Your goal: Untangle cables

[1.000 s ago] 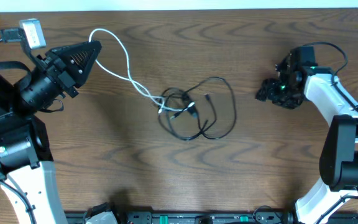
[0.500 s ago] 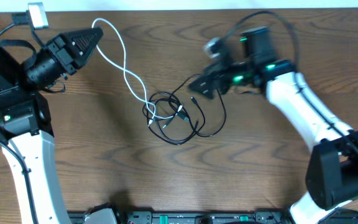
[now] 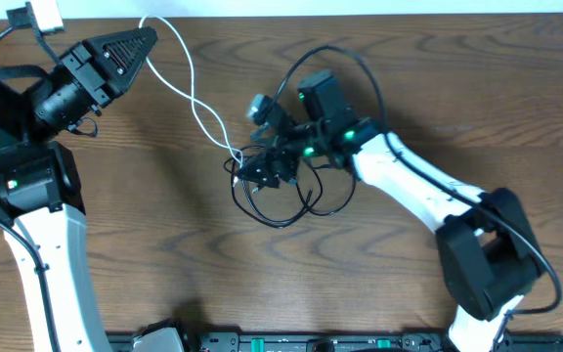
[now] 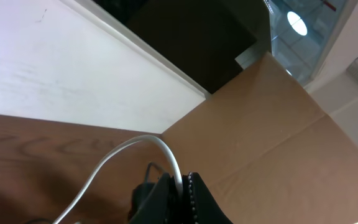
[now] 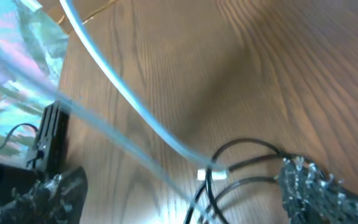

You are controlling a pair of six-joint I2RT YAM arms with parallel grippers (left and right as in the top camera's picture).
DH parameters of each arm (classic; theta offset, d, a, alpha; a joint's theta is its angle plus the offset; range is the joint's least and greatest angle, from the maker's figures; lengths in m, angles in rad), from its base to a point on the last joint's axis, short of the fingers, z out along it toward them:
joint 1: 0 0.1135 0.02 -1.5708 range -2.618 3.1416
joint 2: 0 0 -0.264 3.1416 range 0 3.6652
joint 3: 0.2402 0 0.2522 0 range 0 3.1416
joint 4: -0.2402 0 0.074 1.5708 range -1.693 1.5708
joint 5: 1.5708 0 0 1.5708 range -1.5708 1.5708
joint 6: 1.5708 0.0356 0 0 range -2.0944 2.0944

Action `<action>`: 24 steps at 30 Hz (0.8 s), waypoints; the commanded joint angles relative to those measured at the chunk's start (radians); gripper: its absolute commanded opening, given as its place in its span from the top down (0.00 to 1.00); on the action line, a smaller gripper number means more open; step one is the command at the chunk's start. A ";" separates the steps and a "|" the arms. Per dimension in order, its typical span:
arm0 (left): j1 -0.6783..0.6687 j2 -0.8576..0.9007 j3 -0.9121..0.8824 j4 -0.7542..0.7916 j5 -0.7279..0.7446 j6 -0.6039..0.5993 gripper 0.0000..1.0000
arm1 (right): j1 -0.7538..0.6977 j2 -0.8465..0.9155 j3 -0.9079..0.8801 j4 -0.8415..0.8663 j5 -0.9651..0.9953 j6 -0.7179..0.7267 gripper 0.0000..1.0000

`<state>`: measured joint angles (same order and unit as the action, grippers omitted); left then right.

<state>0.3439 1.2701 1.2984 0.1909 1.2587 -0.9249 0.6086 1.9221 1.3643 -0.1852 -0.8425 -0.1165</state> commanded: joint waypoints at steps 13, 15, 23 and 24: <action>-0.003 -0.002 0.024 -0.006 0.021 -0.015 0.93 | 0.010 0.105 0.006 0.236 0.321 0.211 0.99; -0.003 -0.002 0.023 -0.006 0.021 -0.012 0.93 | -0.037 0.066 0.006 0.188 0.389 0.215 0.99; -0.003 0.006 0.021 -0.006 0.021 -0.011 0.93 | -0.153 -0.113 0.006 -0.012 0.848 0.245 0.99; -0.003 0.009 0.021 -0.006 0.022 -0.011 0.92 | -0.158 -0.129 0.006 -0.030 0.904 0.259 0.99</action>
<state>0.3431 1.2701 1.2984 0.1806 1.2591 -0.9424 0.4805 1.8912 1.3643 -0.1726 -0.2543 0.0898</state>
